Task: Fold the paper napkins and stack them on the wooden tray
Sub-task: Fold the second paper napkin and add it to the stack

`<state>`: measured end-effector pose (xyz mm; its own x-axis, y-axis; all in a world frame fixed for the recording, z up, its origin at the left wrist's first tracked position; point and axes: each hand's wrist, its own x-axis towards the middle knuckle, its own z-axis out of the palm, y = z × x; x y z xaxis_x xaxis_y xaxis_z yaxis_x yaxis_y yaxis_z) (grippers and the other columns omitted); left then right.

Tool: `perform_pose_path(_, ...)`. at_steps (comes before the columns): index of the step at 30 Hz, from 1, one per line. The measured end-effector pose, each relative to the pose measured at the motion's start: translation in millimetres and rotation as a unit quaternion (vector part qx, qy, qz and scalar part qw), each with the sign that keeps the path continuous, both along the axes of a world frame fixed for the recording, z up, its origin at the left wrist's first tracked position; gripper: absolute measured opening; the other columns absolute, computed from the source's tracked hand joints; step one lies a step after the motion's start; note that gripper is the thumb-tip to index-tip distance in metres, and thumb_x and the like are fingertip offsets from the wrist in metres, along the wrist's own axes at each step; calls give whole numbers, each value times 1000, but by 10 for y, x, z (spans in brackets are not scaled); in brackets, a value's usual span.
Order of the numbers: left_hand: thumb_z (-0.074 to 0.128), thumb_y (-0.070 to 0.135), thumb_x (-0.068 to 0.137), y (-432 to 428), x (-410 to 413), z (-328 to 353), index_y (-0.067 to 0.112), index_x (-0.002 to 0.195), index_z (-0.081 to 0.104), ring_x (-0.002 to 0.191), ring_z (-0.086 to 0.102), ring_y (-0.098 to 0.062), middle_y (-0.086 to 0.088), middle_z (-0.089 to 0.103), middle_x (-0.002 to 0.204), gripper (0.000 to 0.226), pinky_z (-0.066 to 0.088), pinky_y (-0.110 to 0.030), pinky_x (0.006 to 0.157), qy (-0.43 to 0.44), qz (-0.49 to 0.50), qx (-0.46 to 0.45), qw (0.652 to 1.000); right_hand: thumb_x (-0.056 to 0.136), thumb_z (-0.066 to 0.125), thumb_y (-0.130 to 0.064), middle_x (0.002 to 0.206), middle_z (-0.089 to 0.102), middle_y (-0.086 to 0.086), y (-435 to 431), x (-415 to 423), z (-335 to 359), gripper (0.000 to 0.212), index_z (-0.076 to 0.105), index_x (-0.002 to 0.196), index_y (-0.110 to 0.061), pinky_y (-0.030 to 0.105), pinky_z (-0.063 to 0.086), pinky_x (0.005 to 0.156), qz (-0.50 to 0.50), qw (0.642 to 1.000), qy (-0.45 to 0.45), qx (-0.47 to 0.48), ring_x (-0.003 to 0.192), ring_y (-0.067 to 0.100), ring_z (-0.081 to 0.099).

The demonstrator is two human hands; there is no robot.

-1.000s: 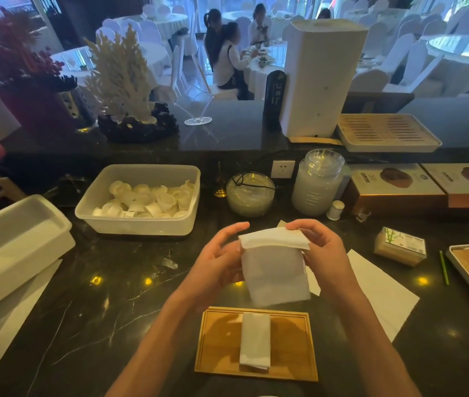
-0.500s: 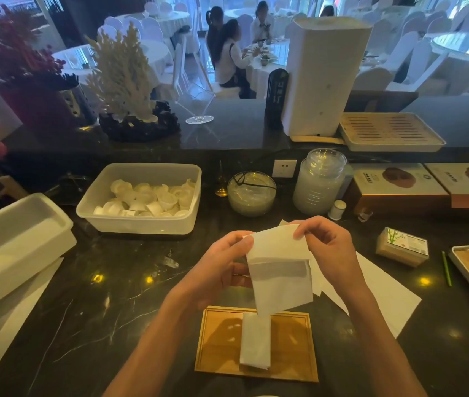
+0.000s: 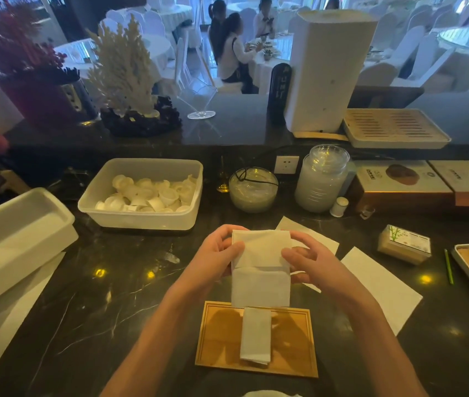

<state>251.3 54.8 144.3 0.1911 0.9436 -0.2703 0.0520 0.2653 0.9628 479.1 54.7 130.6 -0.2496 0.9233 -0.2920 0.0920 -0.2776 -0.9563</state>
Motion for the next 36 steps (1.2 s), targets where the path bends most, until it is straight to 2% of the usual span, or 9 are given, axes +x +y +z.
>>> perform_pose_path(3,57,17,102,-1,-4,-36,28,119,59,109,71,-18,2,69,118,21,65,-35,81,0,0,-1,1000,67,71,-52,87,73,-32,-19,-48,-15,41,56,105,-47,16,58,60,-4,1000,-9,-4,85,-5,73)
perform_pose_path(6,54,18,103,1,-7,-55,31,120,58,110,69,-19,2,67,119,22,65,-36,82,-10,-1,-7,1000,70,74,-48,109,70,-19,-43,-93,-19,48,55,113,-43,25,62,74,-3,1000,-26,9,98,10,72)
perform_pose_path(9,53,19,104,7,-12,-62,35,122,56,114,66,-22,1,65,121,24,64,-38,86,-30,-6,-20,999,83,77,-33,116,66,-14,-47,-116,-61,45,52,119,-43,33,62,84,-1,999,-47,11,106,16,68)
perform_pose_path(14,58,16,102,11,-58,-67,45,122,56,108,71,-14,13,73,108,36,64,-39,85,-40,-31,-23,998,86,77,-24,115,68,-15,-39,-118,-70,37,58,111,-44,23,61,74,-20,999,-42,13,102,11,70)
perform_pose_path(19,62,5,98,1,-69,-58,45,129,50,114,68,-19,6,65,123,52,64,-37,83,-25,-52,-15,998,88,74,-21,110,72,-13,-35,-102,-49,29,63,107,-40,20,60,66,-40,999,-20,-12,98,10,72)
perform_pose_path(21,65,3,95,-2,-77,-55,44,129,49,114,68,-20,5,64,125,56,64,-37,83,-23,-60,-9,998,89,73,-19,109,74,-10,-37,-94,-57,27,66,109,-36,22,61,68,-46,999,-11,-22,97,12,74)
perform_pose_path(26,71,6,92,1,-77,-75,38,126,52,111,71,-14,5,66,124,51,65,-37,82,-28,-53,-7,998,90,72,-20,104,77,-8,-40,-77,-89,23,69,111,-29,29,62,74,-70,996,26,-41,96,15,75)
perform_pose_path(30,70,5,92,11,-70,-95,38,124,54,113,69,-18,6,65,123,48,65,-37,82,-13,-43,4,999,88,72,-27,100,77,-11,-45,-74,-111,21,70,109,-30,27,62,70,-75,995,35,-49,93,13,76)
perform_pose_path(36,66,0,93,38,-95,-96,38,127,52,119,64,-21,3,62,127,53,62,-45,91,-3,-49,-6,999,87,76,-17,98,77,-19,-49,-72,-120,30,70,108,-37,18,58,62,-56,998,13,-39,90,4,75)
